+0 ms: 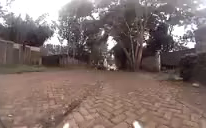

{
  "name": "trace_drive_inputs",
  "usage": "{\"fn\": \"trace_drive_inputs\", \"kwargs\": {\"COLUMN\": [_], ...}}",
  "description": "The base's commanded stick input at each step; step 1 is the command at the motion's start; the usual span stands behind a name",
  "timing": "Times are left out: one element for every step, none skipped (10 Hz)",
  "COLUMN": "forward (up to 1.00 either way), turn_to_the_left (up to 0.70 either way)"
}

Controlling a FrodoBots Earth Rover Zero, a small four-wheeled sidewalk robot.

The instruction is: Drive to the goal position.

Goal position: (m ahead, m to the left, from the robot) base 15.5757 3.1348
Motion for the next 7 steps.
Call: {"fn": "trace_drive_inputs", "kwargs": {"forward": [0.7,0.7,0.7,0.7,0.7,0.7,0.7], "turn_to_the_left": [-0.35,0.08,0.05,-0.35,-0.35,-0.35,-0.31]}}
